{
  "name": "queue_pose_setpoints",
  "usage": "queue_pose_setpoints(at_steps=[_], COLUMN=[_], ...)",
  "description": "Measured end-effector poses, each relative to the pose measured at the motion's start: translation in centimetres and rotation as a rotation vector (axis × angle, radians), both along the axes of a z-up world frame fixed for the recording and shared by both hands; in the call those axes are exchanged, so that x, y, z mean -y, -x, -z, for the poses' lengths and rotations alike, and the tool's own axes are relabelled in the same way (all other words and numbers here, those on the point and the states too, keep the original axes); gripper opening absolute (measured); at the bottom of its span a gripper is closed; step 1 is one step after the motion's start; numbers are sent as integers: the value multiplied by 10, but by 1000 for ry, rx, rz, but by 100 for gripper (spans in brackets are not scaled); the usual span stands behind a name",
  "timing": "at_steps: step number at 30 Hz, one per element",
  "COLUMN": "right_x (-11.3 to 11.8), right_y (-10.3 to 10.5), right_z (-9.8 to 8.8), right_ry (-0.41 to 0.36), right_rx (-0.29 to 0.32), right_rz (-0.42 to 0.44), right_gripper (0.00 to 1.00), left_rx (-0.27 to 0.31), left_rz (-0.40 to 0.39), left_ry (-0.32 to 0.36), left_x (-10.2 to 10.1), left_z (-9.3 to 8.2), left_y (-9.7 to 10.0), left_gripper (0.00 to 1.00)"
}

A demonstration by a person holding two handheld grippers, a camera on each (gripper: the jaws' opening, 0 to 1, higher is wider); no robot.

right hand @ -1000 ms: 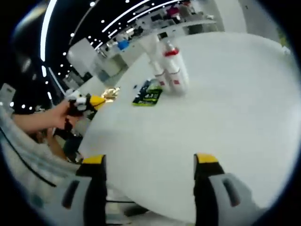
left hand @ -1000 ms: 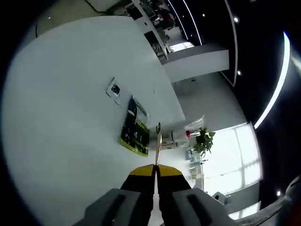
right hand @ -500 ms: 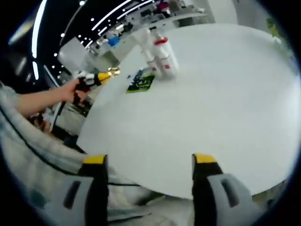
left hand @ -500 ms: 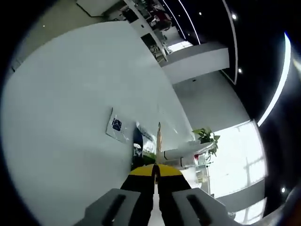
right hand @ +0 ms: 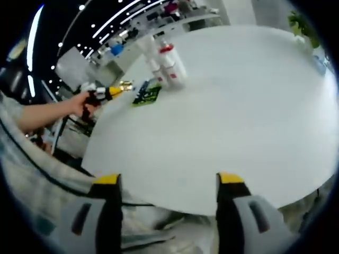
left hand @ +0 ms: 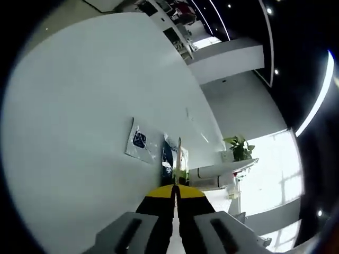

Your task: Arrange the skincare products in the storage area until every visible bottle or jar stands upright without overlapping.

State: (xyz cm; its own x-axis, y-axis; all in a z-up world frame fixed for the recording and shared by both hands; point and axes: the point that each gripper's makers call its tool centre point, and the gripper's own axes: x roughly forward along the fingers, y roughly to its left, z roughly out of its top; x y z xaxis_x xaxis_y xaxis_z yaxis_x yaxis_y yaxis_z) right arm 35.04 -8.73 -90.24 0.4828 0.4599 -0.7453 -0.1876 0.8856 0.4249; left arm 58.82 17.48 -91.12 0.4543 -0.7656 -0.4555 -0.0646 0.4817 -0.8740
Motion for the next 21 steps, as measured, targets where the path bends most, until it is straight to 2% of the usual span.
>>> queue_pose_setpoints(at_steps=[11, 17, 21], right_x=[-4, -4, -5], right_y=[6, 13, 15], right_z=[3, 5, 6], right_ry=[-2, -11, -14], right_rx=[-14, -32, -39], right_rz=[-1, 12, 20], right_gripper=[70, 70, 70], left_rx=[-48, -81, -95], left_rz=[19, 48, 68], left_ry=[-36, -109, -120], left_x=[-8, -16, -16], left_z=[21, 37, 42], left_y=[12, 20, 23], left_gripper=[1, 1, 1])
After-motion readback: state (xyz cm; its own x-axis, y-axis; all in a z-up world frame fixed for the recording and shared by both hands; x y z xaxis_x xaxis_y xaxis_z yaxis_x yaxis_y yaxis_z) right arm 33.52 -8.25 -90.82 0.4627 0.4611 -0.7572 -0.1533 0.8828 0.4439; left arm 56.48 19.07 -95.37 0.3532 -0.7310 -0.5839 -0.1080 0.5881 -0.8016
